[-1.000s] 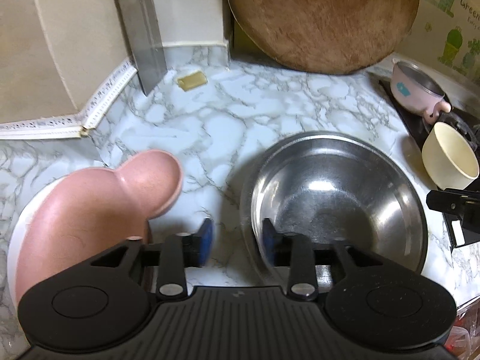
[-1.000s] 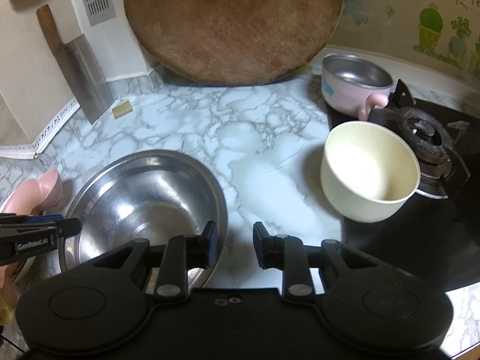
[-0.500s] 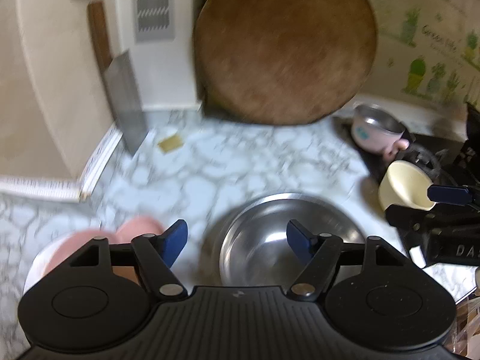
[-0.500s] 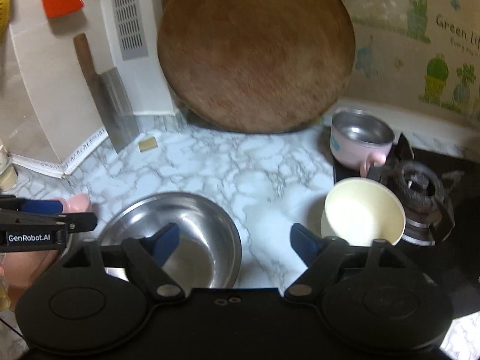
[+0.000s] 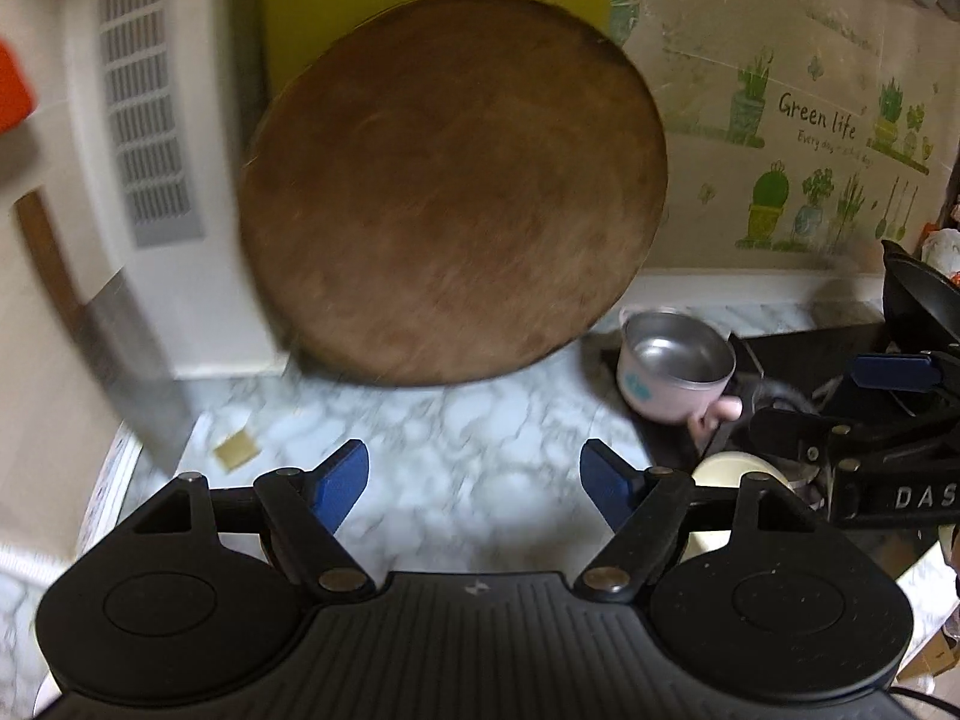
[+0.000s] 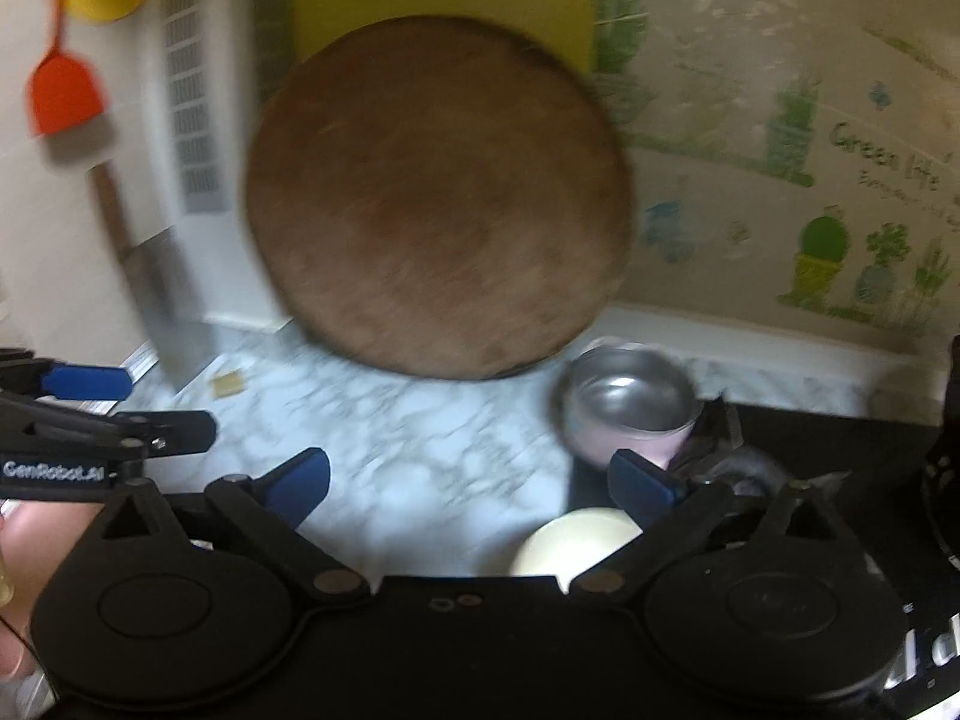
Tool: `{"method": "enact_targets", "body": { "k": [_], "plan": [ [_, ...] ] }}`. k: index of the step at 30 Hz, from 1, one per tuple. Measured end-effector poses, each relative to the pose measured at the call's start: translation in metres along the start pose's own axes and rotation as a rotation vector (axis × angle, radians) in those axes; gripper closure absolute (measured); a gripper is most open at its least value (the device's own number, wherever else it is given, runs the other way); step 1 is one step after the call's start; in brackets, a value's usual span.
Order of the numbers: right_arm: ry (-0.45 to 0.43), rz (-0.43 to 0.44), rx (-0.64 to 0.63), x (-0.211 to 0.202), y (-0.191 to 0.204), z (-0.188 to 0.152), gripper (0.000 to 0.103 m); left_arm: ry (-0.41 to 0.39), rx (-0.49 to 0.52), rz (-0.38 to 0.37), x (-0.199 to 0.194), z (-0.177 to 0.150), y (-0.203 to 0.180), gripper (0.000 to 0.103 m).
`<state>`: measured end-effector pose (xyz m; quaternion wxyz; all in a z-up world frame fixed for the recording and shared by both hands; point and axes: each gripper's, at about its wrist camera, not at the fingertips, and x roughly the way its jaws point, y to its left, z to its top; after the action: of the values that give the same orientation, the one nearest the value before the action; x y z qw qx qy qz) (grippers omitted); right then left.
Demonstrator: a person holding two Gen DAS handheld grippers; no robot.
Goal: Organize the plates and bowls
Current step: 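Move both grippers to the pink-handled steel cup on the stove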
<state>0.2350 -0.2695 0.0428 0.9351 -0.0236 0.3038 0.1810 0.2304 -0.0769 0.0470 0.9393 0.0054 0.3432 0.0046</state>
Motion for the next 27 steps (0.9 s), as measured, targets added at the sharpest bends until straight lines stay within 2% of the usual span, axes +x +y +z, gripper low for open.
{"method": "enact_targets", "body": {
  "k": [4,12,16,20,27],
  "plan": [
    [0.025,-0.032,0.051,0.022,-0.039,0.024,0.002,0.038,-0.01,-0.023,0.029,0.026,-0.021,0.026],
    [0.108,-0.115,0.16,0.082,-0.102,0.044,0.004,0.128,-0.041,-0.066,0.099,0.058,-0.063,0.026],
    [0.142,-0.148,0.178,0.109,-0.123,0.05,0.006,0.163,-0.026,-0.06,0.141,0.063,-0.082,0.026],
    [0.202,-0.138,0.21,0.141,-0.141,0.055,0.009,0.215,-0.049,-0.071,0.181,0.063,-0.094,0.026],
    [0.279,-0.121,0.279,0.186,-0.16,0.049,0.019,0.241,-0.039,-0.08,0.222,0.061,-0.112,0.026]
  ]
}}
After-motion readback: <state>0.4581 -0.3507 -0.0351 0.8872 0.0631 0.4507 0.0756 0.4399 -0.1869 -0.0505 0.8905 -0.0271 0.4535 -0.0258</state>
